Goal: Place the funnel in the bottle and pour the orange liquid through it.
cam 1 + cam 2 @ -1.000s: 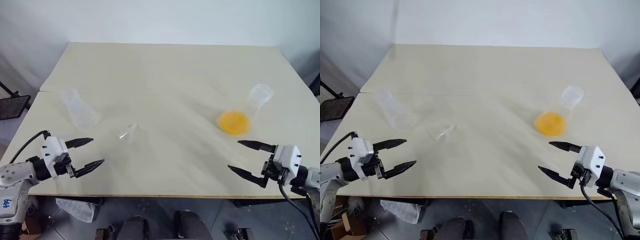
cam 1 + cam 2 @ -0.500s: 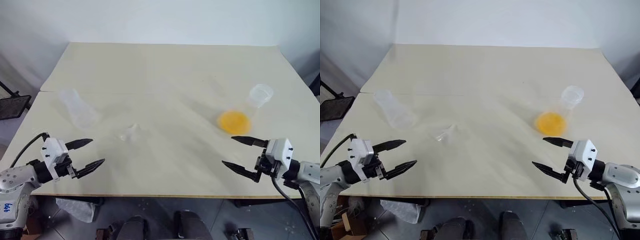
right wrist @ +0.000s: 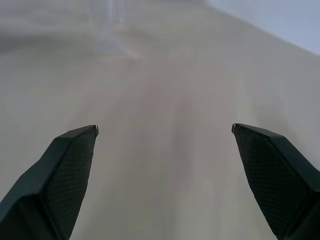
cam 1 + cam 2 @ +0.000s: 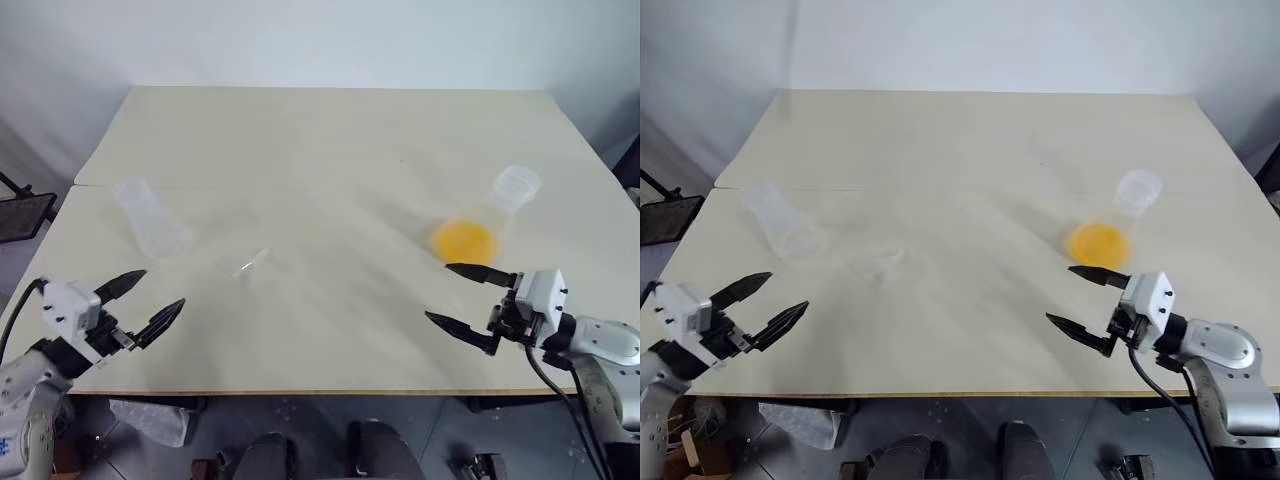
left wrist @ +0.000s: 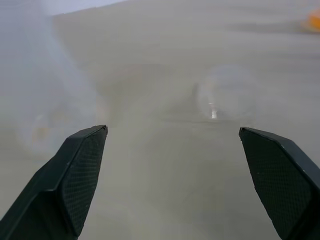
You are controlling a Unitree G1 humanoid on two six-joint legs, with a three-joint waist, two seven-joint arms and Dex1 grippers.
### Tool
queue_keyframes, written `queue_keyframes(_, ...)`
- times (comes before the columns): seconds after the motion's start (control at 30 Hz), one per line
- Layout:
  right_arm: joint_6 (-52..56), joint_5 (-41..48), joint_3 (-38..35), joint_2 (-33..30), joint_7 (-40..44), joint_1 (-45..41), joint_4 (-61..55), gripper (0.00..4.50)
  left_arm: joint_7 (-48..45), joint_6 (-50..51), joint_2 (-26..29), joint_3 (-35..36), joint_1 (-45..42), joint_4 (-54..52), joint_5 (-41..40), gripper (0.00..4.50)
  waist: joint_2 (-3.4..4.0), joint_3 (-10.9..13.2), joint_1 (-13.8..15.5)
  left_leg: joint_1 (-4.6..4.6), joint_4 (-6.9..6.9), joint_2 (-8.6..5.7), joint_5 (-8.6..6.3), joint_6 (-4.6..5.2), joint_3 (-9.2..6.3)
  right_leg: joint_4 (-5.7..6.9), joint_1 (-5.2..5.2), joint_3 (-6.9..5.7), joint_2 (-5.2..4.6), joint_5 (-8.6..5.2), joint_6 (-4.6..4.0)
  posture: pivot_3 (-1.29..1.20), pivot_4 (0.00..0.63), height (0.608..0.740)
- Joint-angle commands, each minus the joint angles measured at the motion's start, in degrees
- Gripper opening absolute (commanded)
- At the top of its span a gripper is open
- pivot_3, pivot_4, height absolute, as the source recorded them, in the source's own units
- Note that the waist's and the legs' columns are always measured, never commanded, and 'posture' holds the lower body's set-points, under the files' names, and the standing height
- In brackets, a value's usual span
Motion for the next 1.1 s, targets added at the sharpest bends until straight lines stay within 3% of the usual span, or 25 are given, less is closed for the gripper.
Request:
queue_keyframes(0.03,0.9,1.9,0.4,1.2,-2.3,-2.4,-4.3,4.5,5.1,-2.9,-3.0,6.2,3.3,1.8,-0.3,4.49,-0.01,0.0,0.2,0.0,0.01,0.0,0.0,0.0,0.0,0.0,0.0,0.0,0.0,0.0,0.0,0.0,0.15,0.74)
queue_keyframes(0.27,1.1,2.0,1.9,2.0,-2.6,-3.4,-5.7,4.5,6.5,-1.6,-1.9,10.8,4.1,7.3,-3.5,4.49,-0.14,0.0,1.4,-0.02,0.04,-0.01,-0.02,0.02,-0.04,-0.22,0.1,-0.02,-0.02,0.0,0.0,0.0,0.15,0.74)
queue_keyframes(0.5,-0.1,1.1,1.4,1.2,-0.8,-2.5,-3.6,4.5,6.7,6.6,4.6,4.2,-9.1,4.0,-6.8,4.49,-0.14,0.0,1.7,-0.03,0.04,-0.02,-0.01,0.01,-0.15,-0.25,0.16,-0.06,-0.03,0.0,-0.01,0.0,0.15,0.74)
queue_keyframes(0.73,-0.3,0.6,1.4,1.7,-1.3,-2.0,-4.1,4.5,10.4,13.0,7.5,-5.2,-22.1,7.4,-2.3,4.49,-0.14,0.0,0.3,-0.03,0.01,-0.02,-0.02,-0.02,-0.06,0.2,0.01,-0.11,0.01,0.01,0.01,0.0,0.15,0.74)
queue_keyframes(0.93,-0.6,0.3,1.2,2.0,-2.1,-0.3,-5.2,4.5,13.9,13.3,6.5,-7.3,-27.5,9.1,0.0,4.49,-0.15,0.0,0.3,-0.03,0.06,-0.02,-0.02,-0.02,-0.04,0.23,0.01,-0.15,0.02,0.02,0.02,0.0,0.15,0.74)
queue_keyframes(1.1,-1.1,0.1,1.0,2.0,-2.8,0.4,-5.4,4.5,15.3,12.9,5.7,-6.8,-26.6,7.6,0.7,4.49,-0.15,0.0,0.3,-0.03,0.09,-0.02,-0.01,-0.03,-0.04,0.27,0.01,-0.14,0.02,0.02,0.02,0.0,0.15,0.74)
